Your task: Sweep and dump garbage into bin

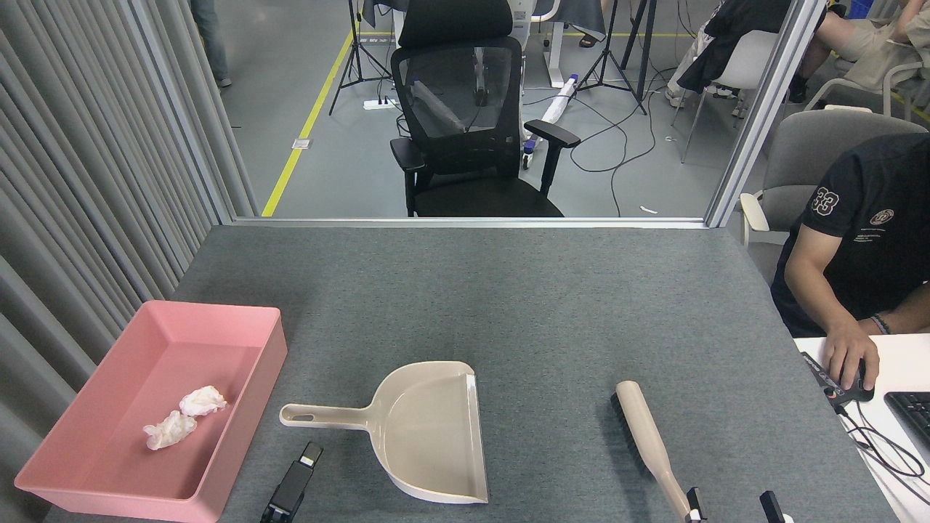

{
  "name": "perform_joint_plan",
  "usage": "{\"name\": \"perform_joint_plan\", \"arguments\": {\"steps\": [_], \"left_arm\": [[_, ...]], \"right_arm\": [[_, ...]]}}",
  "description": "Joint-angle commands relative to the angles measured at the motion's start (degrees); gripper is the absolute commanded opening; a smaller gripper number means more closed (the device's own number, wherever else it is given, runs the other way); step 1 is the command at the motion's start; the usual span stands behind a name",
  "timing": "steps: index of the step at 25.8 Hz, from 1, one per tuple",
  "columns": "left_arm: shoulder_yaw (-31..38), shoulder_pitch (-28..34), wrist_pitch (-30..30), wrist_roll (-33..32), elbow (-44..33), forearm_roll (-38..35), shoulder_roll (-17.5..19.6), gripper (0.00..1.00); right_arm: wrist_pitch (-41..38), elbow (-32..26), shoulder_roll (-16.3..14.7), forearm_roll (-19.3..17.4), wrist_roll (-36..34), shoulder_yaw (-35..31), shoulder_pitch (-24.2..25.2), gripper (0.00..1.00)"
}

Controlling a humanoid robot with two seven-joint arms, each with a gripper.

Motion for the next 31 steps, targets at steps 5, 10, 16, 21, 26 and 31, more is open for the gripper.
{"name": "perform_joint_plan", "arguments": {"steps": [5,10,16,21,26,31], "left_arm": [[-0.1,5.6,0.1,0.0,-9.7,-0.3,0.6,0.98],[-0.1,7.3,-0.4,-0.5,-17.5,-0.8,1.6,0.98],[0.0,7.6,-5.5,0.4,-17.5,-11.6,2.0,0.98],[0.7,6.3,-8.7,8.8,-17.5,-32.2,1.3,0.98],[2.6,2.8,-6.4,11.8,-17.5,-48.9,1.3,0.98],[6.1,-1.3,-5.9,11.6,-17.4,-54.3,1.4,0.99]], "right_arm": [[1.2,-1.5,2.5,0.1,5.5,0.0,-2.6,0.97],[1.7,-3.7,3.5,0.2,8.0,0.5,-5.7,0.97],[1.9,-4.5,3.1,0.7,11.8,0.8,-8.6,0.97],[1.9,-4.4,3.0,2.7,11.8,0.9,-10.1,0.97],[1.8,-4.3,3.0,5.0,11.6,0.8,-11.0,0.97],[1.6,-3.4,3.8,5.0,11.4,1.3,-14.3,0.98]]}}
